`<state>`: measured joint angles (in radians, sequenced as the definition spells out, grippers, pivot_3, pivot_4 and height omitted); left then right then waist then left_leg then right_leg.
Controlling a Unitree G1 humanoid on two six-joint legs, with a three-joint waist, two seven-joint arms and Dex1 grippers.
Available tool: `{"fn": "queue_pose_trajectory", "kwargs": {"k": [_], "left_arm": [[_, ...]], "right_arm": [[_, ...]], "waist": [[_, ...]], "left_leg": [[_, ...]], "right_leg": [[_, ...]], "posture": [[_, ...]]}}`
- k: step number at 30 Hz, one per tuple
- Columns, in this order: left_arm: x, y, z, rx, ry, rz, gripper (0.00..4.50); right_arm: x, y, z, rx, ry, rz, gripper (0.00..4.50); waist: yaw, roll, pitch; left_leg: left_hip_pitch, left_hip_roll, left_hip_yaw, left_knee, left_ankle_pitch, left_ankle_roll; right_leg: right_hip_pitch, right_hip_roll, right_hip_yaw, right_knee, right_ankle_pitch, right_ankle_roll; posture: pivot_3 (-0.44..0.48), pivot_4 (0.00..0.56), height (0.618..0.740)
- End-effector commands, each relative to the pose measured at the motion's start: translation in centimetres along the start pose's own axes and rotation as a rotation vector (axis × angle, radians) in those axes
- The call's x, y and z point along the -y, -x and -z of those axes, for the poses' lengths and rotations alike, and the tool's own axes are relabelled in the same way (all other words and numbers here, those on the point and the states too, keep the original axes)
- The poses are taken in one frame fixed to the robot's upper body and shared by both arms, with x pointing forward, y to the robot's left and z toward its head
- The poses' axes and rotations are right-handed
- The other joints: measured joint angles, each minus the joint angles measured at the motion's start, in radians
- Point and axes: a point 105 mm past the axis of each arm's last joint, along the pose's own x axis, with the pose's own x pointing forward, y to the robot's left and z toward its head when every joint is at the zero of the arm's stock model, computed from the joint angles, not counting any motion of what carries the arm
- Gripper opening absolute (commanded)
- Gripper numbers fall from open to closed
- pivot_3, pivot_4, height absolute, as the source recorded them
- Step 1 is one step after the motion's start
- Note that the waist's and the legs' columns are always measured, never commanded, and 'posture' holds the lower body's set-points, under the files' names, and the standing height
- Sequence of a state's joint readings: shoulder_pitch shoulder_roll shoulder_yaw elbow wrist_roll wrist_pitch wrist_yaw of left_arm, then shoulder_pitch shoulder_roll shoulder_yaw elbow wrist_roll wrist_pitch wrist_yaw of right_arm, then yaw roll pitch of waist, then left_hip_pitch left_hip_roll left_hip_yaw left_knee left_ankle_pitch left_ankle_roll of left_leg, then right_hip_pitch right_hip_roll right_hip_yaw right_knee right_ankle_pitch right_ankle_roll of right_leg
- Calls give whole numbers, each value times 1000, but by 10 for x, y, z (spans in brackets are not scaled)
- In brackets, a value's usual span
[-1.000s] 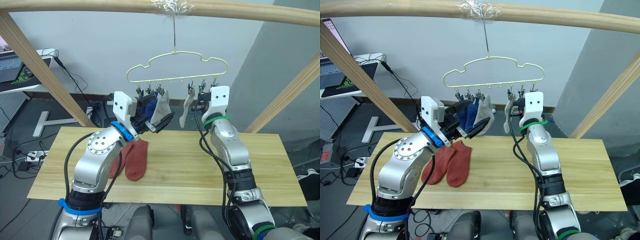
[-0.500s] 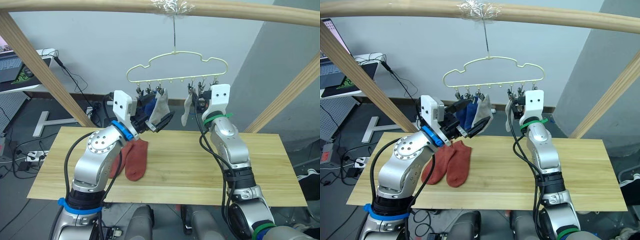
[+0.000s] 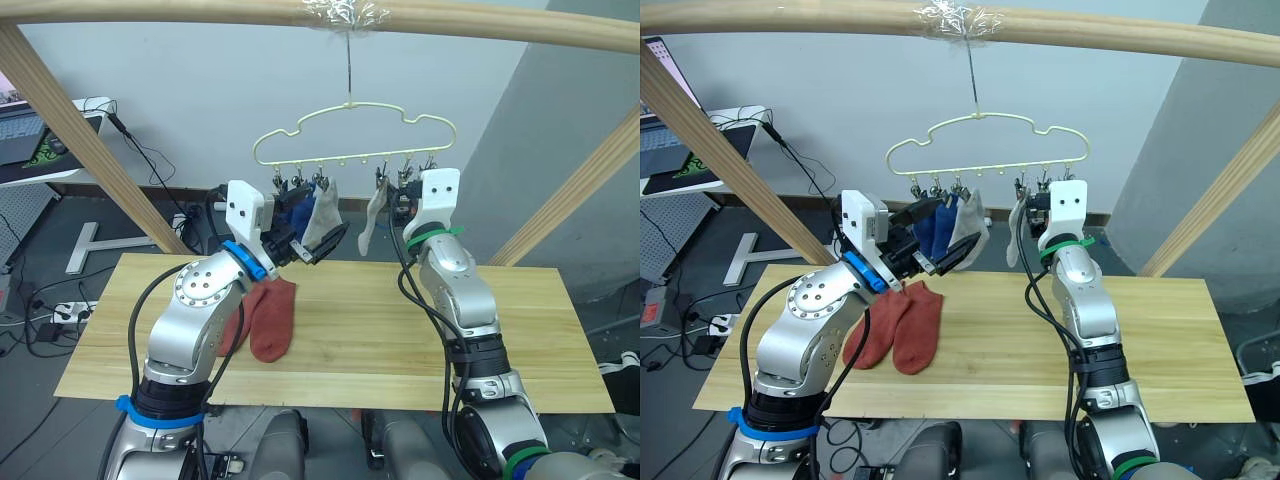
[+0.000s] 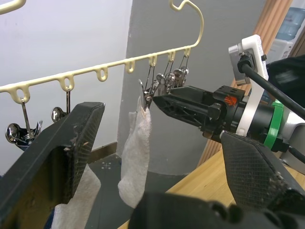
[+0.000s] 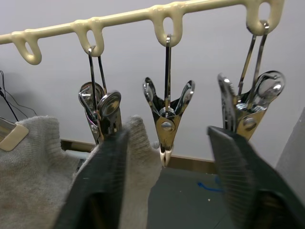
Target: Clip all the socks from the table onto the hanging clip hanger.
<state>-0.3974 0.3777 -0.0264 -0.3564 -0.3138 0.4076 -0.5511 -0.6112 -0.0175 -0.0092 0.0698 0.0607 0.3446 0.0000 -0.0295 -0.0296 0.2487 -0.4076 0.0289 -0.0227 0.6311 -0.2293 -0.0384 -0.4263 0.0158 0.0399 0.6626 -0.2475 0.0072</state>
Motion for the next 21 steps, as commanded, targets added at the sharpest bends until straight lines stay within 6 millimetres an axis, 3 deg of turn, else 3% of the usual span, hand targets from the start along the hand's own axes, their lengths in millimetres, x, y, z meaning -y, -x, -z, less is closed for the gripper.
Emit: {"fn": "queue_pose_trajectory", "kwargs": {"k": [1,13,21], "left_arm": [[-1,1,-18,59,-35,-5,4500],[-1,1,-18,60,-34,-1,4500],[-1,0,-22,72,-40,-2,4500]], "right_arm": [[-2,-4,-19,69,-5,-2,1941],[-3,-8,-23,85,-4,-2,1941],[-19,-11,-33,121,-11,-67,1941]], "waist": [[0,0,0],[0,0,0],[0,0,0]], "left_leg": [[0,0,0,0,0,0],[0,0,0,0,0,0],[0,0,0,0,0,0]], "right_leg": [[0,0,0,0,0,0],[0,0,0,0,0,0],[0,0,0,0,0,0]], "posture": [[56,244,740],[58,242,740],[58,239,740]]}}
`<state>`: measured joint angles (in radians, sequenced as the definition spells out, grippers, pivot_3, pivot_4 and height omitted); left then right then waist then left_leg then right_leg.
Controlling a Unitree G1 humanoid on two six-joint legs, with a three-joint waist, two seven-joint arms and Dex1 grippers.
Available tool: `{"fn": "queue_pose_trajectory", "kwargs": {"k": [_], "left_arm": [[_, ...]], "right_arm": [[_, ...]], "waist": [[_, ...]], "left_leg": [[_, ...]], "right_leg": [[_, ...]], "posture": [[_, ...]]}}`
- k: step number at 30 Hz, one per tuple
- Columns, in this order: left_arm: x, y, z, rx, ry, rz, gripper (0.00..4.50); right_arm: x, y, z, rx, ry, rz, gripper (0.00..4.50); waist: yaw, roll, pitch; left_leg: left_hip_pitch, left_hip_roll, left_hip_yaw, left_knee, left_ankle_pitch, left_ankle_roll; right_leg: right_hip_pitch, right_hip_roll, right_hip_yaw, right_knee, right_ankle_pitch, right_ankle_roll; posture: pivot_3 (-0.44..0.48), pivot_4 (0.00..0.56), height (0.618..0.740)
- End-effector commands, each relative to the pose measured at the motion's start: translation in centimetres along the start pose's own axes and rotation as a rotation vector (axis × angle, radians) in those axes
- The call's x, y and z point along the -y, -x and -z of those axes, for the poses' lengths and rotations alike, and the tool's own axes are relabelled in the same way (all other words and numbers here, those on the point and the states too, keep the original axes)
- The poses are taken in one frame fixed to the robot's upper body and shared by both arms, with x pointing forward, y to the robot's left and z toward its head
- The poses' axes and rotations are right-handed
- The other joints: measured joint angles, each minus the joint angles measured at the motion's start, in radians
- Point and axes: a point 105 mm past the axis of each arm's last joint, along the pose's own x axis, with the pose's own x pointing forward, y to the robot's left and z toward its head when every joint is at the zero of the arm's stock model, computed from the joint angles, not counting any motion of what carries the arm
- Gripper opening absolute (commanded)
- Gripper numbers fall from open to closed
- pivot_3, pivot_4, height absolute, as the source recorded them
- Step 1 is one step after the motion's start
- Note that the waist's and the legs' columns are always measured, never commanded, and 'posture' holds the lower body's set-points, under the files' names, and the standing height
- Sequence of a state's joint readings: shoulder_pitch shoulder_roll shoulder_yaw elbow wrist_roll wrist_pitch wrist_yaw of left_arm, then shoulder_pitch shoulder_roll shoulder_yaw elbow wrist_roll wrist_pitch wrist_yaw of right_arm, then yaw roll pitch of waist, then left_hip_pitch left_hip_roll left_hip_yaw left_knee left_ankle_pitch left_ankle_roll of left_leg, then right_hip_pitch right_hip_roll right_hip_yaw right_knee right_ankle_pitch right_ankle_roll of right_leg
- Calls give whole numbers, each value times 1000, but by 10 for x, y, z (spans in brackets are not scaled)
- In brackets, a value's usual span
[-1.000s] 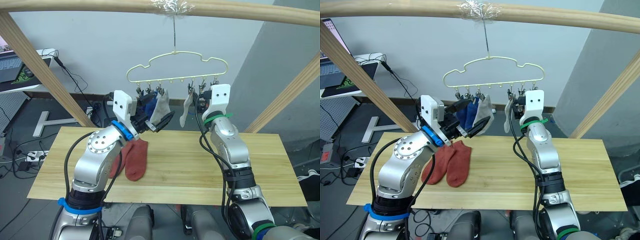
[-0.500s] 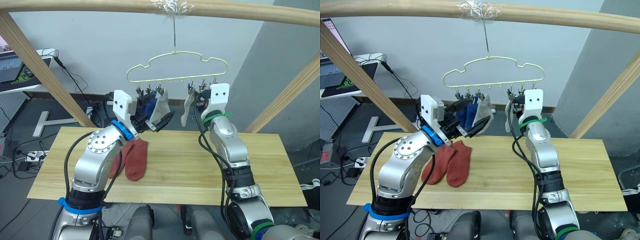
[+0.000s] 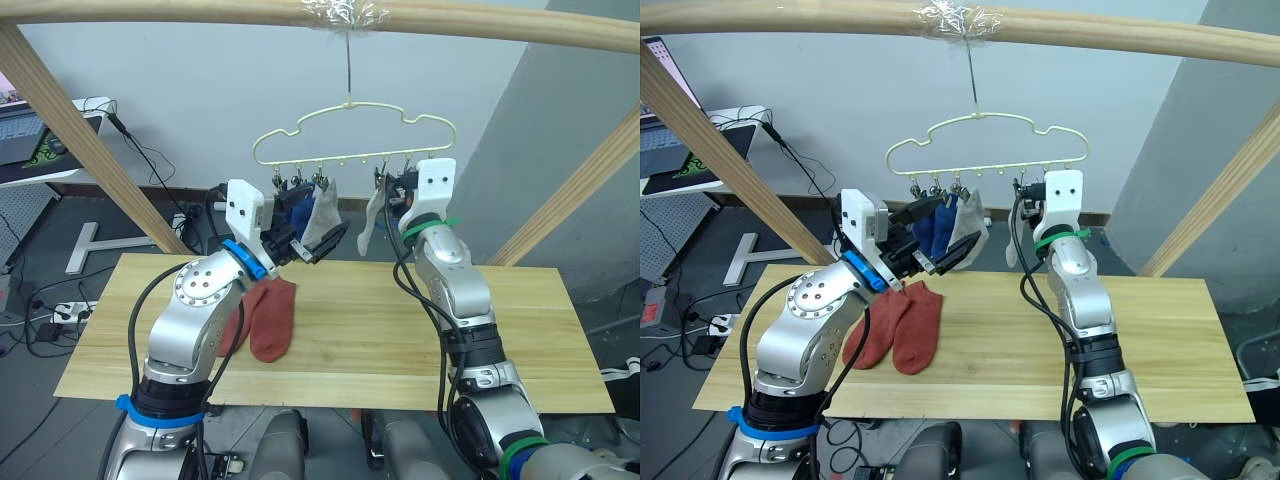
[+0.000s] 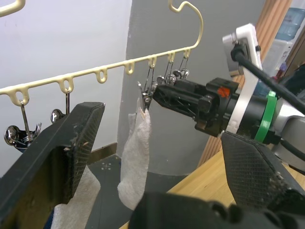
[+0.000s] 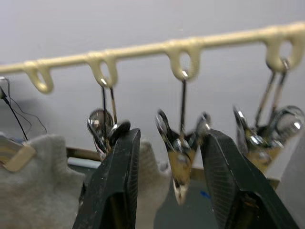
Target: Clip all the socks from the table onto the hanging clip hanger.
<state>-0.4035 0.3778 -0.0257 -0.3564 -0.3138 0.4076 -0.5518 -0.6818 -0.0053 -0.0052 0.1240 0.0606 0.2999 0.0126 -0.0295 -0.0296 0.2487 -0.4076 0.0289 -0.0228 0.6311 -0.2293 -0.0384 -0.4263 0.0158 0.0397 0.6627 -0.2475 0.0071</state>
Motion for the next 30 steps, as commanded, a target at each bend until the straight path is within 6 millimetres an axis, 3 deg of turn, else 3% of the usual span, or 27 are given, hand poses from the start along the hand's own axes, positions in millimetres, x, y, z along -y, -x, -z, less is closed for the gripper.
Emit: {"fn": "queue_pose_trajectory", "kwargs": {"k": [1,18,25,30], "left_arm": [[-1,0,-21,69,-36,-3,4500],[0,-2,-28,95,-34,6,4500],[1,-3,-28,97,-30,7,4500],[3,-2,-27,95,-24,8,4500]], "right_arm": [[-9,-2,-17,64,-14,-32,1941],[-11,-5,-16,65,-32,-47,1941],[-7,-5,-15,61,-29,-36,155],[-4,-5,-16,62,-22,-30,142]], "waist": [[0,0,0],[0,0,0],[0,0,0],[0,0,0]], "left_leg": [[0,0,0,0,0,0],[0,0,0,0,0,0],[0,0,0,0,0,0],[0,0,0,0,0,0]], "right_leg": [[0,0,0,0,0,0],[0,0,0,0,0,0],[0,0,0,0,0,0],[0,0,0,0,0,0]], "posture": [[58,239,740],[66,229,740],[65,230,740],[60,238,740]]}}
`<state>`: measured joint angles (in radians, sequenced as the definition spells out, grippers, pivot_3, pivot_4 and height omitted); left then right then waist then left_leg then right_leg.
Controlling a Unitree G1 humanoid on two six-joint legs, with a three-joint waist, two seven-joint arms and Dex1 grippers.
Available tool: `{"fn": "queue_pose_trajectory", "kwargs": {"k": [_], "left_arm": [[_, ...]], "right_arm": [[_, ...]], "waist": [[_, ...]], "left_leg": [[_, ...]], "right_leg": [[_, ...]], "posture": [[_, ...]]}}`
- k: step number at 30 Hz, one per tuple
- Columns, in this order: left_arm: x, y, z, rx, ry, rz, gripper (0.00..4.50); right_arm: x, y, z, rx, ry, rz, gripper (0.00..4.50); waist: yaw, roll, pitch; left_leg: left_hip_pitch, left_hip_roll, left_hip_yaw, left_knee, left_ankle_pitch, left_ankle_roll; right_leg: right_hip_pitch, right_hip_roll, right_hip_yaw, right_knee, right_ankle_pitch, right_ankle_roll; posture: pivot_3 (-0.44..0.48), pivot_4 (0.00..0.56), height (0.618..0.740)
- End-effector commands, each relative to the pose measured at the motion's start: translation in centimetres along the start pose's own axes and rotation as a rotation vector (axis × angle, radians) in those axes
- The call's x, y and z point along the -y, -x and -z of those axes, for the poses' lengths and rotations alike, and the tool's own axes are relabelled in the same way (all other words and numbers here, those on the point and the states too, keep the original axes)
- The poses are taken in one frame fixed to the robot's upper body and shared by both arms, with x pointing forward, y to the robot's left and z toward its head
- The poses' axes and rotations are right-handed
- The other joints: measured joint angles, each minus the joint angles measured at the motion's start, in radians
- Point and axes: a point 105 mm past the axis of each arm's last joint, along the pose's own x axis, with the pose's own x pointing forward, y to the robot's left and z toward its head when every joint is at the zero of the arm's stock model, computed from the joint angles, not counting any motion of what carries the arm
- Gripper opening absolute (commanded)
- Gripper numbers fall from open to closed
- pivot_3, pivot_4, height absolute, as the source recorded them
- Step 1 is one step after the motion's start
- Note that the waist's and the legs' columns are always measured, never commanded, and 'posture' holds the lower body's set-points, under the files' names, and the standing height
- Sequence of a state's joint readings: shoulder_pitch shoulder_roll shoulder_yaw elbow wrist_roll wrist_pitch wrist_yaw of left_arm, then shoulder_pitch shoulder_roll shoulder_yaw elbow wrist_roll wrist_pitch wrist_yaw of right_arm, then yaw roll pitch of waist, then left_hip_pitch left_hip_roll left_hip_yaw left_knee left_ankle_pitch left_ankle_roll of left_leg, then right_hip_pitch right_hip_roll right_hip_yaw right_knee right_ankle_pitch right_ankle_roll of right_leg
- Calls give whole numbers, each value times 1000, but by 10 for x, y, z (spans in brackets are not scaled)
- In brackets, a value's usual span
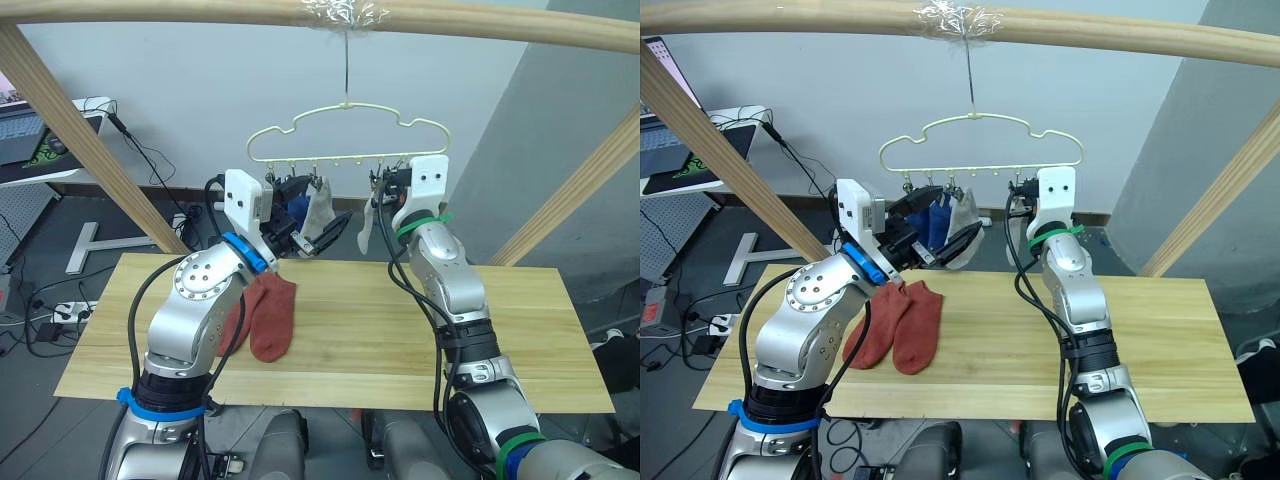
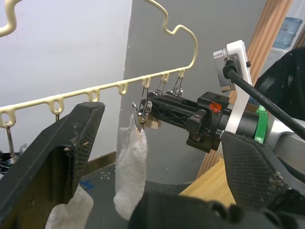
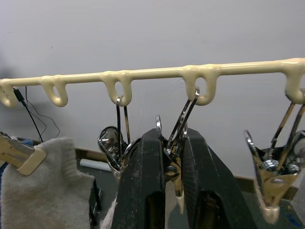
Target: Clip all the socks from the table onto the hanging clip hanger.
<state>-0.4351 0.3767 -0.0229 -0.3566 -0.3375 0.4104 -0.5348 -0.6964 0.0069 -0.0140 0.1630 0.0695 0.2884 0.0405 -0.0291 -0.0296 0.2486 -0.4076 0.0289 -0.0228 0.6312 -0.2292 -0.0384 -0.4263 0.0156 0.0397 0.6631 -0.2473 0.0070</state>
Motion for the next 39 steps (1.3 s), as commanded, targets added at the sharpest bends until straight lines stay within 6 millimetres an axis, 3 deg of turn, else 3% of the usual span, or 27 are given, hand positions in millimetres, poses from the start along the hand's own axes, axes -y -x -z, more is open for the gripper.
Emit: {"fn": "queue_pose_trajectory", "kwargs": {"k": [1,12,21,32,39], "left_arm": [[6,2,-16,57,-23,14,4500],[6,2,-15,53,-24,10,4500],[5,2,-16,52,-26,8,4500],[4,1,-17,55,-29,4,4500],[4,1,-17,56,-29,2,4500]], "right_arm": [[2,-1,-19,74,5,1,142],[3,0,-20,76,19,-8,142],[1,0,-20,79,19,-5,3201],[0,-3,-22,87,11,-7,3201],[-6,-5,-25,96,0,-24,904]], "waist": [[0,0,0],[0,0,0],[0,0,0],[0,0,0],[0,0,0]], "left_leg": [[0,0,0,0,0,0],[0,0,0,0,0,0],[0,0,0,0,0,0],[0,0,0,0,0,0],[0,0,0,0,0,0]], "right_leg": [[0,0,0,0,0,0],[0,0,0,0,0,0],[0,0,0,0,0,0],[0,0,0,0,0,0],[0,0,0,0,0,0]], "posture": [[60,238,740],[58,244,740],[60,245,740],[61,244,740],[62,242,740]]}}
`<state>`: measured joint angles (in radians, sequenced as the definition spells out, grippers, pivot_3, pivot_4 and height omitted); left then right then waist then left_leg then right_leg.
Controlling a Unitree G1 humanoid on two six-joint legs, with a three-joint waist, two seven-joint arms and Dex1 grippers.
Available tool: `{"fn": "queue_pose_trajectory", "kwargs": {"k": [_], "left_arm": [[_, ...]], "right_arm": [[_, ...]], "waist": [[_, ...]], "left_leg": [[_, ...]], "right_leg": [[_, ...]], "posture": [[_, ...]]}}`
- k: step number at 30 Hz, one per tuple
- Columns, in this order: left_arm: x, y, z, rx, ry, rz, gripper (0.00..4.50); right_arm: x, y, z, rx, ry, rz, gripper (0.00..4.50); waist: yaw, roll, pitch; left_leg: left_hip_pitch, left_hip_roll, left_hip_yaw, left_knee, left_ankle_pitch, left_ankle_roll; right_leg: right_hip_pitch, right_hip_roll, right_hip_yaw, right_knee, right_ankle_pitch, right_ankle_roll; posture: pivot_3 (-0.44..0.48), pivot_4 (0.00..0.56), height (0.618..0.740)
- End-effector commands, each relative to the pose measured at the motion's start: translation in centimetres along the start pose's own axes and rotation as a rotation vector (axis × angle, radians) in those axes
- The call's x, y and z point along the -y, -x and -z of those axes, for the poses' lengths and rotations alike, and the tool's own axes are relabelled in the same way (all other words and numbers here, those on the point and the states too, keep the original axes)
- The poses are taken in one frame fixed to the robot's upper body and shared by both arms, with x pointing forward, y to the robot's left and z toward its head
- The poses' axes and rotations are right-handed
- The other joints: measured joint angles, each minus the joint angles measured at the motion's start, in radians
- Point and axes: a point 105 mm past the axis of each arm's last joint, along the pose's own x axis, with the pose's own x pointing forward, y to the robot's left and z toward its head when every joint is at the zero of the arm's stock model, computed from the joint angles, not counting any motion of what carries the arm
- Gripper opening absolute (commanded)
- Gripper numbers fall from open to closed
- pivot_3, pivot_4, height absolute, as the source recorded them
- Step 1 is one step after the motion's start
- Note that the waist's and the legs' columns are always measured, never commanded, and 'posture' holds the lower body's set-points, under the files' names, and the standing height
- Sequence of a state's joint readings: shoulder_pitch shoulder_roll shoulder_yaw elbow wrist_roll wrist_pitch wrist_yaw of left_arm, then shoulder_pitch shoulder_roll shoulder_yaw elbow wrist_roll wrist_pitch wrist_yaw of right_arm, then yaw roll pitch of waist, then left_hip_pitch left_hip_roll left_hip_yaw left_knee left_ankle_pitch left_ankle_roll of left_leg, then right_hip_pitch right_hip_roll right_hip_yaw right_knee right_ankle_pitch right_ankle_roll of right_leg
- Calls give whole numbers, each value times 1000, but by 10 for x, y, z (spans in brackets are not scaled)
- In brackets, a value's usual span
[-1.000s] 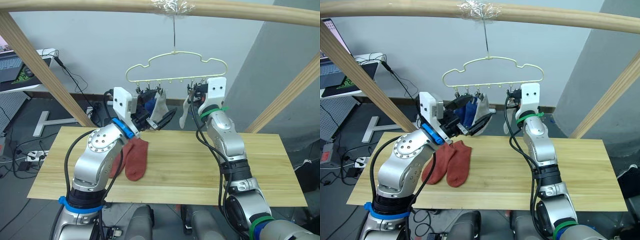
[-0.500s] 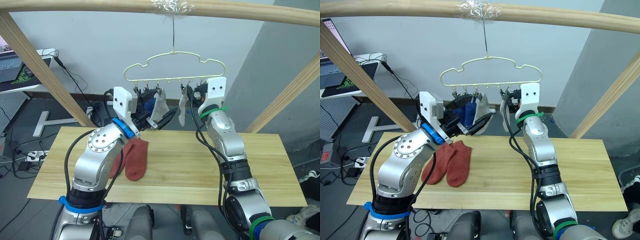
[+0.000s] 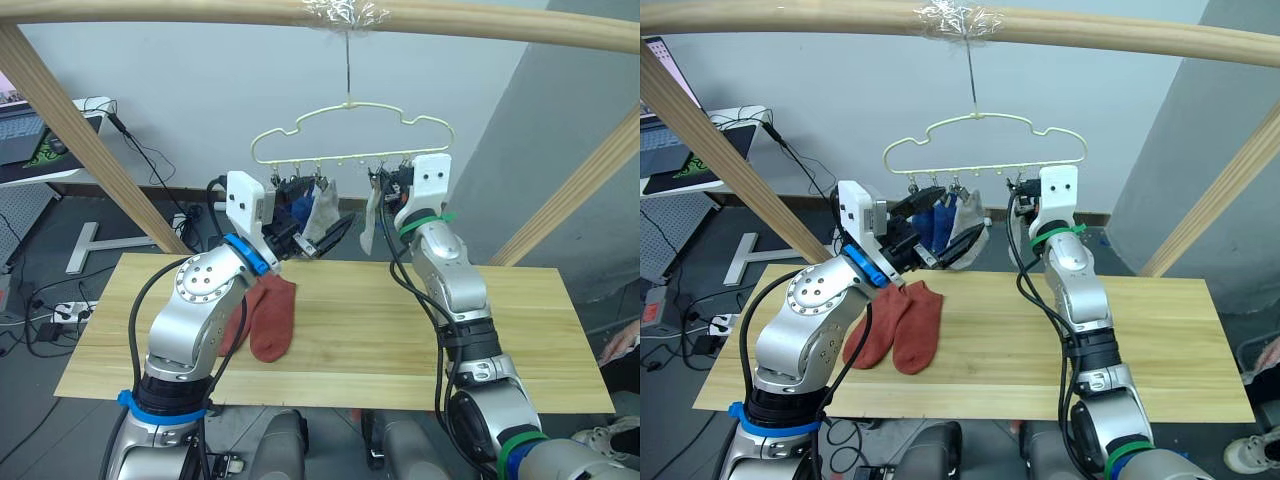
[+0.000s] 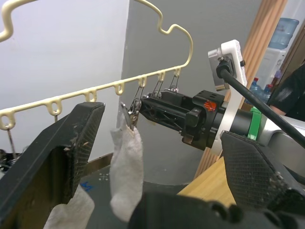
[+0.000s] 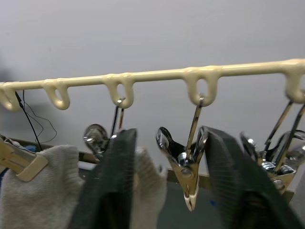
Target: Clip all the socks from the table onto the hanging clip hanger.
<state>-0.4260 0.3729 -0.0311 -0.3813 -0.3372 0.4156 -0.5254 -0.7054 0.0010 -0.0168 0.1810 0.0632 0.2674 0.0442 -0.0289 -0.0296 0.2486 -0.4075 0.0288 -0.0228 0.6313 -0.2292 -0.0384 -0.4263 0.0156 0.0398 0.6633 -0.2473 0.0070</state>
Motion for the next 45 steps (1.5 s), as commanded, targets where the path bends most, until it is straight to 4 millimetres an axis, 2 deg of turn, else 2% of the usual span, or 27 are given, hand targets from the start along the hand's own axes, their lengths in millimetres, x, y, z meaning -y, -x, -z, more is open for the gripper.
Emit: {"fn": "queue_pose_trajectory", "kwargs": {"k": [1,3,12,15,17,20,22,25,29,33,40,45], "left_arm": [[0,0,-15,49,-27,-2,4500],[-1,1,-15,48,-28,-3,4500],[0,2,-14,46,-28,-3,4500],[2,4,-8,26,-17,-2,4500],[2,10,15,-65,28,-17,4500],[-7,34,75,-279,99,-140,4500],[-7,48,103,-379,82,-167,4500],[-2,56,122,-437,68,-152,4500],[5,71,173,-542,91,-197,4500],[2,69,194,-594,60,-234,4500],[-9,63,207,-625,1,-280,4500],[-16,72,227,-728,56,-330,4500]], "right_arm": [[-9,-4,-23,85,-13,-29,592],[-10,-4,-23,86,-14,-35,142],[-11,-4,-23,86,-9,-45,112],[-9,-2,-20,72,5,-46,112],[-7,0,-17,60,3,-49,112],[-4,4,-15,37,2,-72,112],[-5,6,-15,21,-1,-98,112],[-7,9,-16,-7,-5,-133,112],[-4,16,-18,-77,-30,-180,112],[1,21,-21,-102,-14,-188,112],[5,23,-22,-116,-4,-178,112],[7,24,-22,-121,-5,-166,112]], "waist": [[0,0,0],[0,0,0],[0,0,0],[0,0,0],[-1,0,0],[-2,0,0],[-2,0,0],[-1,0,0],[1,0,0],[0,0,0],[-3,0,0],[-5,0,0]], "left_leg": [[0,0,0,0,0,0],[0,0,0,0,0,0],[0,0,0,0,0,0],[0,0,0,0,0,0],[0,0,0,0,0,0],[1,0,-1,0,0,0],[1,0,-1,0,0,0],[1,0,-1,0,0,0],[2,0,-1,0,0,0],[1,0,0,0,0,0],[1,0,1,0,0,0],[1,0,1,0,0,0]], "right_leg": [[0,0,0,0,0,0],[0,0,0,0,0,0],[0,0,0,0,0,0],[0,0,0,0,0,0],[0,0,0,0,0,0],[0,0,1,0,0,0],[0,0,1,1,0,0],[0,0,0,1,0,0],[0,-1,1,1,0,0],[0,-1,1,0,0,0],[0,-1,0,1,0,0],[0,-1,0,0,0,0]], "posture": [[62,242,740],[64,241,740],[66,241,740],[66,241,740],[66,241,740],[47,238,740],[47,238,740],[35,239,740],[8,241,740],[-10,242,740],[-24,244,740],[-34,249,740]]}}
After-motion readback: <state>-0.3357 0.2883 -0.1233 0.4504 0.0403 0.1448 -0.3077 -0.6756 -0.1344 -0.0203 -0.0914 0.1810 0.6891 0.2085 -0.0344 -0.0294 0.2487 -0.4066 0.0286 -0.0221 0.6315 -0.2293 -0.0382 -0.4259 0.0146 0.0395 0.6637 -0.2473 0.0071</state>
